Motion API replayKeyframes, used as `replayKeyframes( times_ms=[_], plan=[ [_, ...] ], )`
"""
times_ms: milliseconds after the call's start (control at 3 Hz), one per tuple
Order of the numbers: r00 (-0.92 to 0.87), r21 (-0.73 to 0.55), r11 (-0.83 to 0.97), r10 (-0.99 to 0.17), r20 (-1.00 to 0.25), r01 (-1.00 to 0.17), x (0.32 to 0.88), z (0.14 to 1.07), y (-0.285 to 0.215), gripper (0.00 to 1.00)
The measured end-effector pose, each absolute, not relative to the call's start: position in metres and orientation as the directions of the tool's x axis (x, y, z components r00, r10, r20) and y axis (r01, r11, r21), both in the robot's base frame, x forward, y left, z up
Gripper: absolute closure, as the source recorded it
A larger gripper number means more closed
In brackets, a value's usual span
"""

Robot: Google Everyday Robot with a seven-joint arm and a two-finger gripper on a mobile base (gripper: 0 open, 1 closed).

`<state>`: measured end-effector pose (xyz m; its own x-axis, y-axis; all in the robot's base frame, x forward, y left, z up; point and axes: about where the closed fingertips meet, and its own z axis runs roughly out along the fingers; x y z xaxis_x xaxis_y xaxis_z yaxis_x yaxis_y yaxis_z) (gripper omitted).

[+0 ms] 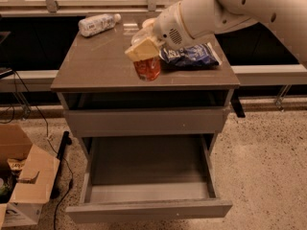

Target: Pick coke can from middle drawer and place on counter

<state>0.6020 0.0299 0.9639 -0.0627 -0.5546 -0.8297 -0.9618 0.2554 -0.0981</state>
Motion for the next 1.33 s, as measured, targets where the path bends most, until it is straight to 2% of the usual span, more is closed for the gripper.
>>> replayKeyframes(
  times_ms=[667, 1000, 1333],
  plan=[
    [-0.126, -0.075, 0.379, -0.479, -0.869, -0.922, 0.693, 0.963, 0.012, 1.00],
    [-0.173, -0.025, 0.427, -0.418, -0.892, -0.904, 0.731, 0.937, 0.002, 0.81],
    [-0.227, 0.049, 0.456, -0.344, -0.911, -0.888, 0.762, 0.909, -0.004, 0.51]
  ],
)
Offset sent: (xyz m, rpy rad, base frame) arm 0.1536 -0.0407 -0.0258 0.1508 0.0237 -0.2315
